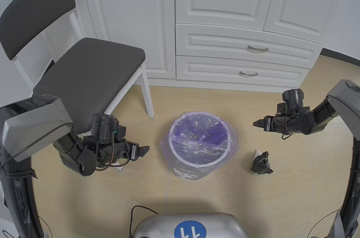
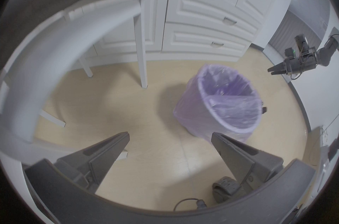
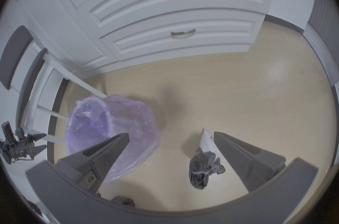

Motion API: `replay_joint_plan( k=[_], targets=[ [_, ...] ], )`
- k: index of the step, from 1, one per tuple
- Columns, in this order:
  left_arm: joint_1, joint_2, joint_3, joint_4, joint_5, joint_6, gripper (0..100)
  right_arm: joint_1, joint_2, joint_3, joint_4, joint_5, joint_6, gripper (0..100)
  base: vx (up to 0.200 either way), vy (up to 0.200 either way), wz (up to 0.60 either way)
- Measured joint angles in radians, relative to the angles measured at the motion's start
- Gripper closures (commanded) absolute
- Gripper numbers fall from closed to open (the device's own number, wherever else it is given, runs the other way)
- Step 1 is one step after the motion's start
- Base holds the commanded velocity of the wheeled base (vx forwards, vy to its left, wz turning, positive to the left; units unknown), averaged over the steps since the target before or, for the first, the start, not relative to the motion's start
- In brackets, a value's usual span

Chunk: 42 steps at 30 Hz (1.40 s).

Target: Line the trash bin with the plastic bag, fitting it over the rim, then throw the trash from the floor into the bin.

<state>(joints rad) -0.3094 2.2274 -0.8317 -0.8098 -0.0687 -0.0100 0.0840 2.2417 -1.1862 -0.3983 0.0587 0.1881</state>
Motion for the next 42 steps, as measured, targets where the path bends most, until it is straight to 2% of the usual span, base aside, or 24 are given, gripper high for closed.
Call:
replay_joint_plan(
  k=[9,18,27,42],
  targets=[
    [-0.061,-0.377,0.307,-0.133,-0.011,-0.051,0,0.015,-0.372,0.344,-0.102,-0.017,-0.032,0,0.000,0.000,0.00],
    [-0.073,-0.735,0.502,-0.187,-0.019,-0.112,0,0.022,-0.691,0.617,-0.153,-0.021,-0.030,0,0.000,0.000,0.00],
    [-0.034,-0.877,0.531,-0.202,-0.022,-0.140,0,0.029,-0.746,0.667,-0.228,-0.032,-0.036,0,0.000,0.000,0.00],
    [-0.001,-0.908,0.523,-0.208,-0.034,-0.163,0,0.014,-0.758,0.662,-0.230,-0.031,-0.029,0,-0.040,0.000,0.00]
  ],
)
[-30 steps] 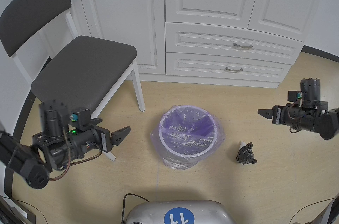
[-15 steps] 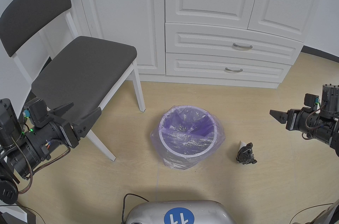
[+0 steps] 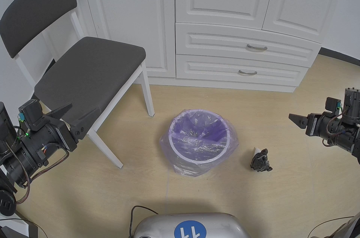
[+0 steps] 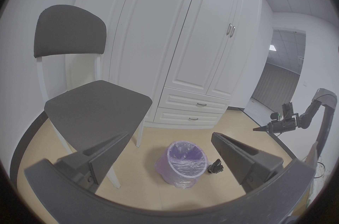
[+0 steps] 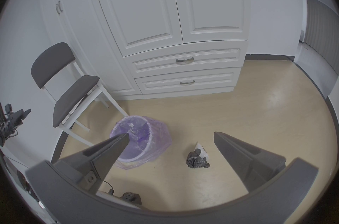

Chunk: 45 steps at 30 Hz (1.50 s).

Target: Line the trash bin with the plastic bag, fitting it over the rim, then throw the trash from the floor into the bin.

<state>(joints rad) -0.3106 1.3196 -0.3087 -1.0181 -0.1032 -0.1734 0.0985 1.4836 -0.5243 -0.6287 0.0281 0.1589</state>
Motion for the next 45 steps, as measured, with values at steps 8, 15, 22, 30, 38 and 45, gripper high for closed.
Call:
replay_joint_plan(
  k=[8,15,22,30,38,45],
  targets=[
    [0.000,-0.018,0.005,0.001,0.001,0.006,0,-0.001,0.015,0.001,0.000,-0.036,-0.001,0,0.000,0.000,0.00],
    [0.020,-0.068,0.047,0.010,0.003,0.001,0,-0.010,0.090,-0.008,0.000,-0.042,0.000,0,0.000,0.000,0.00],
    [0.048,-0.124,0.068,0.055,0.010,0.002,0,-0.008,0.244,-0.092,-0.002,-0.048,0.003,0,0.000,0.000,0.00],
    [0.076,-0.194,0.067,0.108,0.011,0.018,0,0.021,0.354,-0.163,-0.053,-0.153,-0.002,0,0.000,0.000,0.00],
    [0.099,-0.242,0.069,0.168,0.016,0.103,0,0.052,0.312,-0.109,-0.160,-0.283,-0.254,0,0.000,0.000,0.00],
    [0.121,-0.258,0.073,0.186,0.017,0.136,0,0.033,0.391,-0.153,-0.110,-0.277,-0.268,0,0.000,0.000,0.00]
  ],
)
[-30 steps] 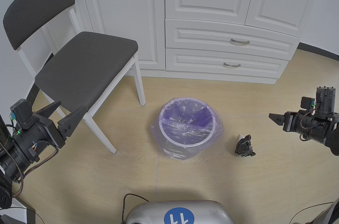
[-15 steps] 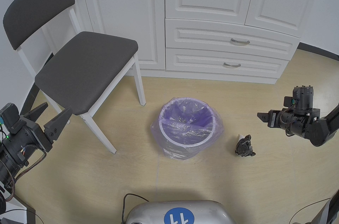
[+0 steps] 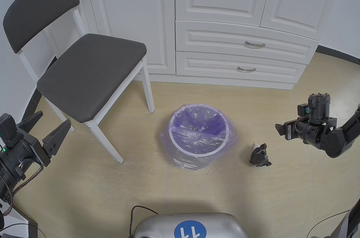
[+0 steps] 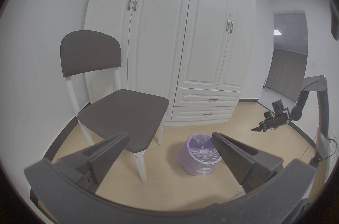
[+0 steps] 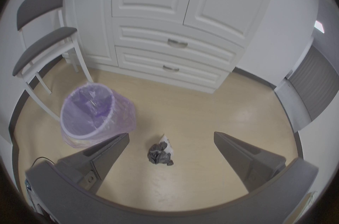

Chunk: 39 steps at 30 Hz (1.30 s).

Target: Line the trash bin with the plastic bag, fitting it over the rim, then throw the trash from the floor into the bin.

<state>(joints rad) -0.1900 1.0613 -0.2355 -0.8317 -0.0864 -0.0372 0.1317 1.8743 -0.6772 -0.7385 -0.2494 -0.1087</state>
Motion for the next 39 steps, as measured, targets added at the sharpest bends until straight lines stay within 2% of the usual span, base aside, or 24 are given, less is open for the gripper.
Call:
replay_joint_plan(
  k=[8,13,24,27,30,36,39],
  targets=[
    [0.021,-0.006,0.003,0.006,0.000,0.028,0,-0.035,0.296,-0.209,0.074,0.057,0.099,0,0.000,0.000,0.00],
    [0.027,-0.007,0.007,0.007,0.000,0.036,0,-0.047,0.462,-0.374,0.177,0.090,0.179,0,0.000,0.000,0.00],
    [0.028,-0.003,0.019,0.008,-0.003,0.041,0,-0.056,0.666,-0.802,0.693,0.221,0.465,0,0.000,0.000,0.00],
    [0.027,-0.001,0.023,0.008,-0.006,0.041,0,-0.056,0.714,-0.930,0.757,0.230,0.520,0,0.000,0.000,0.00],
    [0.026,0.000,0.026,0.008,-0.008,0.041,0,-0.057,0.777,-1.049,0.814,0.211,0.555,0,0.000,0.000,0.00],
    [0.024,0.002,0.034,0.008,-0.013,0.042,0,-0.066,0.897,-1.235,0.988,0.172,0.591,0,0.000,0.000,0.00],
    [0.024,0.002,0.037,0.008,-0.013,0.043,0,-0.069,0.930,-1.279,1.020,0.163,0.599,0,0.000,0.000,0.00]
  ],
)
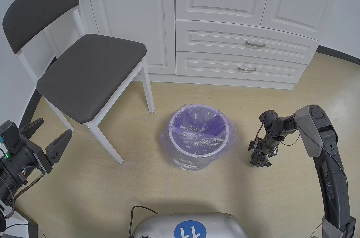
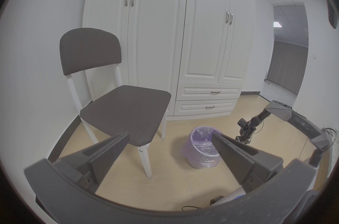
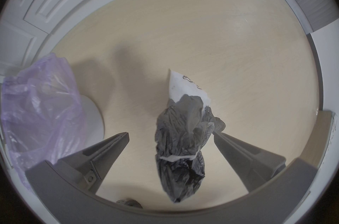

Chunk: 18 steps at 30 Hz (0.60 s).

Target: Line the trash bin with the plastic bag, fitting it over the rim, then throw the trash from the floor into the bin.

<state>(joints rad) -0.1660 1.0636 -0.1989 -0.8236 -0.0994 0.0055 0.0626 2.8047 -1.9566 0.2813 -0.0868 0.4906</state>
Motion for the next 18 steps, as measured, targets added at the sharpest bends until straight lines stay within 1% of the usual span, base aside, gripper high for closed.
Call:
replay_joint_plan(
  k=[6,7,10,14,18],
  targets=[
    [0.000,0.001,0.002,0.000,0.000,-0.001,0,-0.006,0.048,-0.038,0.007,-0.005,0.002,0,0.000,0.000,0.00],
    [0.000,0.000,0.000,0.001,0.000,-0.001,0,-0.006,0.053,-0.039,0.008,-0.005,0.002,100,0.000,0.000,0.00],
    [0.000,-0.003,-0.002,0.000,0.002,-0.001,0,-0.009,0.062,-0.041,0.010,-0.007,0.006,100,0.000,0.000,0.00],
    [0.001,-0.006,-0.004,0.000,0.004,-0.001,0,-0.014,0.057,-0.043,0.010,-0.021,0.039,100,0.000,0.000,0.00],
    [0.001,-0.008,-0.006,-0.001,0.006,-0.001,0,-0.013,0.004,-0.003,0.007,-0.033,0.062,100,0.000,0.000,0.00]
  ],
)
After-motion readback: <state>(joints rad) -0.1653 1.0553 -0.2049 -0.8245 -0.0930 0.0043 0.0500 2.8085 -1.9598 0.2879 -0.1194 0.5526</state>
